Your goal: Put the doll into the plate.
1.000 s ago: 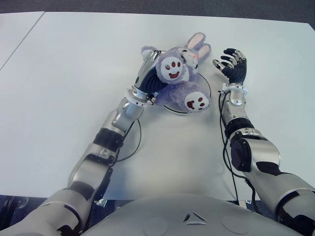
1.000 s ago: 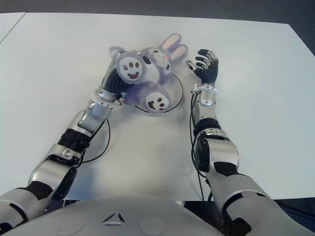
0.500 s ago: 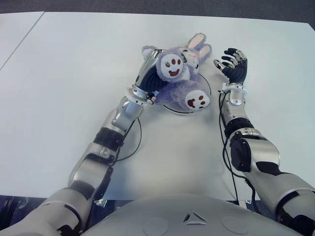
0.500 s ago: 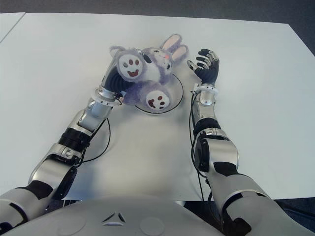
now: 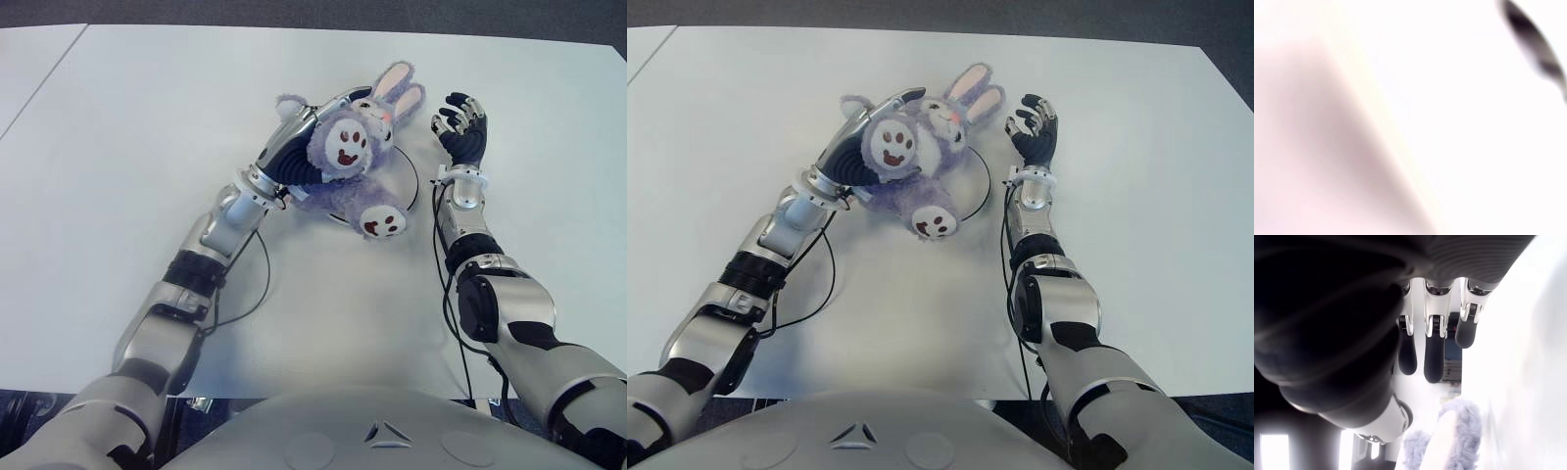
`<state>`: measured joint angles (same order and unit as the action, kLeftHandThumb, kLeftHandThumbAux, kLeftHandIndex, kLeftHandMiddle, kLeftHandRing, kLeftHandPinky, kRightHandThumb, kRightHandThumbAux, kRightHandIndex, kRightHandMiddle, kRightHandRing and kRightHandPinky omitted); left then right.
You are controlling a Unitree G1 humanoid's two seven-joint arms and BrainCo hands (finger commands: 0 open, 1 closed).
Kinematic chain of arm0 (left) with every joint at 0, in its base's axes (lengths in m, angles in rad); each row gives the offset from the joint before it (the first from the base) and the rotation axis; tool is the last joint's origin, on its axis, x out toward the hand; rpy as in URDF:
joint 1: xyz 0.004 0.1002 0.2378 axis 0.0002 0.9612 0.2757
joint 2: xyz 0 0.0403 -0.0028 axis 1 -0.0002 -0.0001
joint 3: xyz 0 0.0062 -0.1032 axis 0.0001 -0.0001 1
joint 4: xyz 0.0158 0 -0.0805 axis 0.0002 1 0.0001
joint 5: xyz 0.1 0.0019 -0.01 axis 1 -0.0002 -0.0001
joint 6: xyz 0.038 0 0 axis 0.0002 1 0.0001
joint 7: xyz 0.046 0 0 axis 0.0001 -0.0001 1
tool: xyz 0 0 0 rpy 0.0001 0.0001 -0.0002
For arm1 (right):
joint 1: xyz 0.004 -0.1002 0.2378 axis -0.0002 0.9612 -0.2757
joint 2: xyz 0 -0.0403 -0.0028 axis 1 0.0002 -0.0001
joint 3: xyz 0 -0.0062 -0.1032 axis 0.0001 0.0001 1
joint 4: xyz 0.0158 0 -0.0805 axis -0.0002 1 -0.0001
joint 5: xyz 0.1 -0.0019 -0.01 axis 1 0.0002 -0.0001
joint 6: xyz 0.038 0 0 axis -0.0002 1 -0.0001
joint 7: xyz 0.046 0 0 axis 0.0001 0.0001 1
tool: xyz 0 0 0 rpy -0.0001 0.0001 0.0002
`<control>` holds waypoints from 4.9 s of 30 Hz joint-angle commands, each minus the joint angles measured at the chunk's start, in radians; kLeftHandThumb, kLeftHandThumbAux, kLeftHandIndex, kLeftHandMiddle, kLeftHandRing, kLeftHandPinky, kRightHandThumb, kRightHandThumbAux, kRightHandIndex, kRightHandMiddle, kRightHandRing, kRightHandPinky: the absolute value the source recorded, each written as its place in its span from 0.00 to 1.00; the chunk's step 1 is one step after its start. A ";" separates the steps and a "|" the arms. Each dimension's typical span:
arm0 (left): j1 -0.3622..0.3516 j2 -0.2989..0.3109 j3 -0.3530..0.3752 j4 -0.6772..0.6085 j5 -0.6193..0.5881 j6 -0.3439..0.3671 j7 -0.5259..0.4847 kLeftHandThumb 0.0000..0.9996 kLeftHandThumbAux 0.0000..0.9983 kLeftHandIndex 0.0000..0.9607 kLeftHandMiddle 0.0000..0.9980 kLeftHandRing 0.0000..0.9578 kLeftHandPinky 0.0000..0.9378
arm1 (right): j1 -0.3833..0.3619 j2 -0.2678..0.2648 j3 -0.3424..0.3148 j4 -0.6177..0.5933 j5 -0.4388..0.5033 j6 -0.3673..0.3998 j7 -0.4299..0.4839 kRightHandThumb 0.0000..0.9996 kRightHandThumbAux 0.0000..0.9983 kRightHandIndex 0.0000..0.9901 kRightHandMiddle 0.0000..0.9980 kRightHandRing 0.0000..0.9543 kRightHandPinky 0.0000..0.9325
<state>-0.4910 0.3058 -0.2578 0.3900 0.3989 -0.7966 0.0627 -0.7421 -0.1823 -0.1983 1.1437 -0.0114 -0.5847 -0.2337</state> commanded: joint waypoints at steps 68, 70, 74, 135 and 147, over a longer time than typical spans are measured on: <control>0.047 0.370 0.028 0.201 -0.208 0.000 -0.458 0.34 0.29 0.00 0.00 0.00 0.00 | 0.303 0.183 0.103 0.198 -0.076 0.047 -0.018 0.98 0.87 0.23 0.23 0.28 0.09; 0.046 0.367 0.031 0.208 -0.208 -0.007 -0.455 0.35 0.30 0.00 0.00 0.00 0.00 | 0.302 0.183 0.103 0.199 -0.076 0.051 -0.017 0.99 0.87 0.23 0.23 0.28 0.09; 0.043 0.362 0.037 0.217 -0.211 -0.019 -0.454 0.37 0.31 0.00 0.00 0.00 0.00 | 0.302 0.184 0.102 0.199 -0.076 0.053 -0.015 0.99 0.87 0.23 0.23 0.28 0.08; -0.201 0.043 0.105 0.389 0.216 -0.298 0.448 0.74 0.70 0.46 0.88 0.92 0.93 | 0.294 0.191 0.106 0.202 -0.090 0.063 -0.038 0.80 0.92 0.25 0.24 0.25 0.05; -0.231 0.058 0.093 0.372 0.233 -0.269 0.422 0.74 0.70 0.46 0.87 0.91 0.93 | 0.289 0.190 0.119 0.203 -0.103 0.075 -0.048 0.70 0.94 0.26 0.24 0.27 0.03</control>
<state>-0.6862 0.3533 -0.1380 0.7665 0.5716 -1.0952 0.4909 -0.7618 -0.1485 -0.1239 1.1533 -0.0594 -0.5502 -0.2663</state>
